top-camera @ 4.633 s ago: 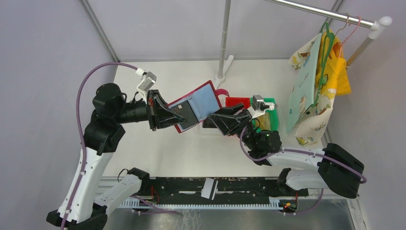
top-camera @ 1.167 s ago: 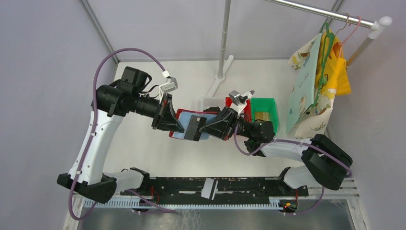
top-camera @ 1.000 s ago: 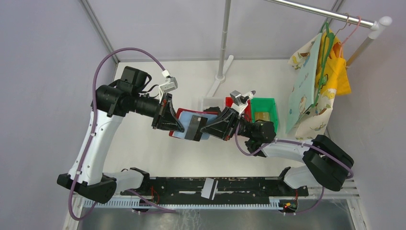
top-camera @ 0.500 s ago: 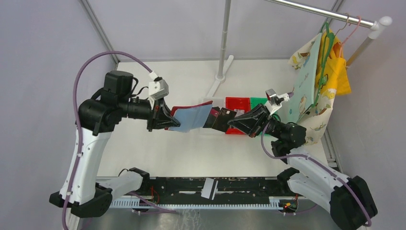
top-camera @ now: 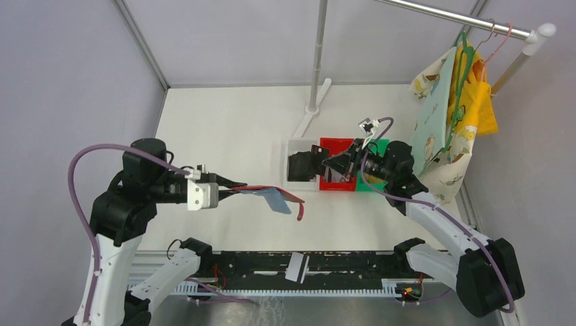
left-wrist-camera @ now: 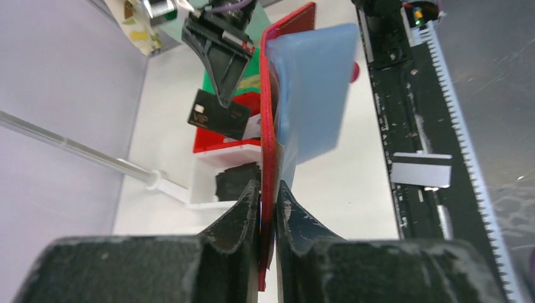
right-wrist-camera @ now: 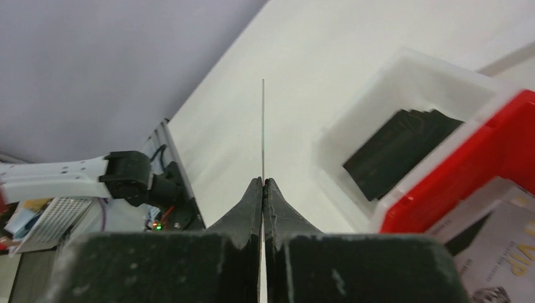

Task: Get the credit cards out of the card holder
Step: Place the credit card in the storage box.

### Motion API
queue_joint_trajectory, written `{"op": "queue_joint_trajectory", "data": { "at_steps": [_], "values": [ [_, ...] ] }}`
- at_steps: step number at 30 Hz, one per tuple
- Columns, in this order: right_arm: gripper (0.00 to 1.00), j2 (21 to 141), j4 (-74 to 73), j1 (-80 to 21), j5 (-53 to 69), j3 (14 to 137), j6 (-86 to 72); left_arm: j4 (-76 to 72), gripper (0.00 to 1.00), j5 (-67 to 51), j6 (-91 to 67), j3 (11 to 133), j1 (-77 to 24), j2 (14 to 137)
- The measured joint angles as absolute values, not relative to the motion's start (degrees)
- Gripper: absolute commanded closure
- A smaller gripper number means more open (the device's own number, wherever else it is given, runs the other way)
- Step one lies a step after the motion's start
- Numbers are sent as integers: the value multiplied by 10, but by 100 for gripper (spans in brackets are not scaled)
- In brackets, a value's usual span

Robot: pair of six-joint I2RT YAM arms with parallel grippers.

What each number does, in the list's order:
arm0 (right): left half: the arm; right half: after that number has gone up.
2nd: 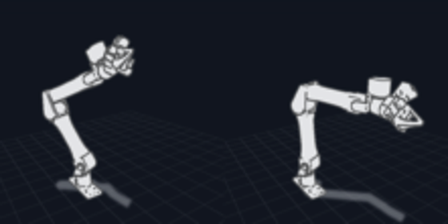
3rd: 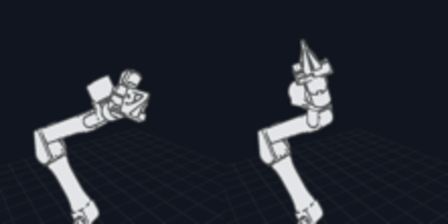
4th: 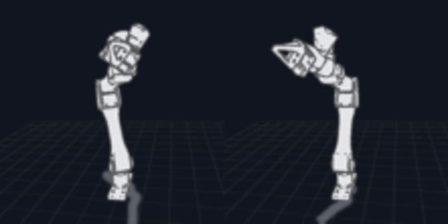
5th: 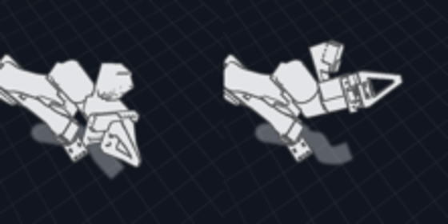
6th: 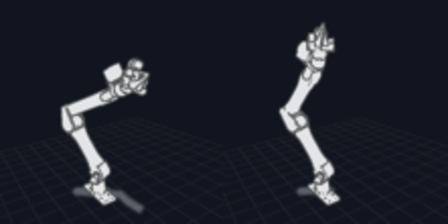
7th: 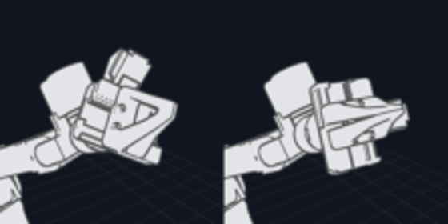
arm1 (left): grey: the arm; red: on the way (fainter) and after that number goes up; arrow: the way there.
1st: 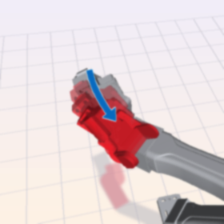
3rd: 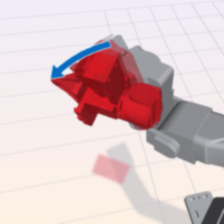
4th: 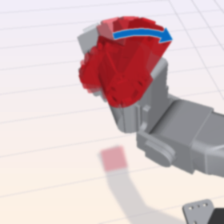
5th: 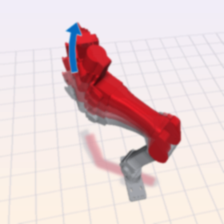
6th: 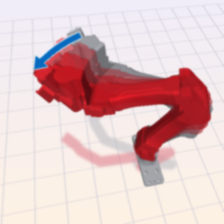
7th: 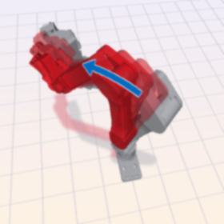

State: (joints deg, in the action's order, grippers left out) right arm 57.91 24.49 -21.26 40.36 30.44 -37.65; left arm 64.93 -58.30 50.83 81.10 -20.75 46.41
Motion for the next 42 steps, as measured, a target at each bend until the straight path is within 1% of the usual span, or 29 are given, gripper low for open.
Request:
{"op": "queue_joint_trajectory", "data": {
  "at_steps": [6, 14, 18, 22, 23, 24, 27, 28, 30, 33, 36, 38, 39, 42],
  "values": [
    [100, 707, 201, -214, 354, 347, -326, 645, 98, -576, 635, 775, -208, 430],
    [100, 896, 157, -258, 280, 480, -282, 646, 98, -555, 725, 744, -208, 409],
    [100, 947, 144, -276, 258, 525, -269, 652, 98, -548, 743, 738, -208, 409],
    [100, 974, 132, -284, 244, 544, -262, 677, 98, -528, 762, 733, -208, 413],
    [98, 976, 127, -285, 240, 544, -260, 680, 98, -522, 766, 728, -208, 413],
    [93, 976, 123, -286, 238, 544, -259, 684, 98, -517, 768, 724, -208, 414],
    [74, 976, 118, -294, 230, 544, -255, 691, 98, -498, 768, 708, -208, 419],
    [66, 976, 115, -296, 227, 544, -252, 693, 98, -491, 768, 701, -208, 423],
    [56, 976, 112, -299, 219, 544, -249, 694, 98, -475, 768, 688, -208, 430],
    [45, 972, 99, -302, 201, 544, -239, 699, 98, -443, 768, 667, -208, 448],
    [43, 952, 81, -302, 180, 544, -230, 701, 98, -404, 768, 637, -208, 475],
    [40, 925, 75, -302, 164, 541, -224, 693, 98, -370, 768, 610, -208, 497],
    [37, 908, 74, -302, 159, 537, -222, 683, 98, -354, 768, 595, -208, 507],
    [19, 839, 75, -302, 142, 517, -218, 628, 98, -295, 764, 542, -208, 542]
  ]
}}
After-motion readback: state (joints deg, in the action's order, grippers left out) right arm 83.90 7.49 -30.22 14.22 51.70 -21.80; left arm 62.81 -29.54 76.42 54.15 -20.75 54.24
